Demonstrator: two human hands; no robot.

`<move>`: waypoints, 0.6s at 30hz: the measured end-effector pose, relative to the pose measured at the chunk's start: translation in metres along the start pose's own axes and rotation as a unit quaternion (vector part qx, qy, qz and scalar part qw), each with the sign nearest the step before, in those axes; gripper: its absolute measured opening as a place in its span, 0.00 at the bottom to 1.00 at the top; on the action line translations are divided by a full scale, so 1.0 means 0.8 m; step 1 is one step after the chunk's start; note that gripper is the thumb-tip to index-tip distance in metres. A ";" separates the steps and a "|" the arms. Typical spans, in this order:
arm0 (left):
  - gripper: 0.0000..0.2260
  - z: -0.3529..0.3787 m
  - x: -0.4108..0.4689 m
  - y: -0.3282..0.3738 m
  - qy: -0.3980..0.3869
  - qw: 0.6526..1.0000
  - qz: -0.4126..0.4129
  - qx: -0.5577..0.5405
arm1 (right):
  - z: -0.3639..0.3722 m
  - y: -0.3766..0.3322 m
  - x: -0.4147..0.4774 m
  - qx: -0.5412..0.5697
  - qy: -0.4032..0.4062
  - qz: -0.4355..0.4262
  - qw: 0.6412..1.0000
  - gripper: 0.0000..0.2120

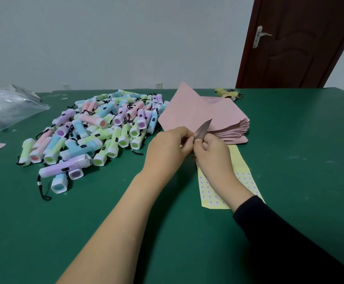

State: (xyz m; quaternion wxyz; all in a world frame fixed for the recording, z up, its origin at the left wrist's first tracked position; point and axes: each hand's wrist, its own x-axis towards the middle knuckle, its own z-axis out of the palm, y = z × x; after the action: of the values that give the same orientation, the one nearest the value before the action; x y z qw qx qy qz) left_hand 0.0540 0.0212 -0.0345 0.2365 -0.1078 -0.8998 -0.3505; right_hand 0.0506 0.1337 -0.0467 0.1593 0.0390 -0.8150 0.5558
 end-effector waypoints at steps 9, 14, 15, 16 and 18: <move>0.08 -0.003 0.007 -0.010 0.024 0.986 -0.082 -0.146 | -0.007 -0.004 0.004 -0.005 -0.010 0.000 1.000 0.11; 0.08 0.005 0.000 -0.005 -0.016 0.994 -0.041 -0.099 | 0.001 0.000 0.003 0.027 -0.034 0.053 0.998 0.07; 0.06 0.008 -0.001 -0.004 -0.025 0.996 -0.022 -0.081 | 0.001 0.000 0.003 0.046 -0.040 0.068 0.996 0.07; 0.04 0.010 -0.001 -0.004 -0.029 0.998 -0.001 -0.056 | 0.002 0.001 0.004 0.068 -0.046 0.082 0.993 0.07; 0.04 0.013 -0.002 -0.002 -0.028 0.999 0.034 0.009 | 0.002 0.002 0.005 0.120 -0.052 0.119 0.984 0.09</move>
State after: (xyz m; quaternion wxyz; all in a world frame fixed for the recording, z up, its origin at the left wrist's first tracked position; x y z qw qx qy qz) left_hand 0.0513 0.0274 -0.0428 0.2243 -0.1456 -0.9049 -0.3313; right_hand 0.0462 0.1334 -0.0475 0.0432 -0.0106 -0.7484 0.6618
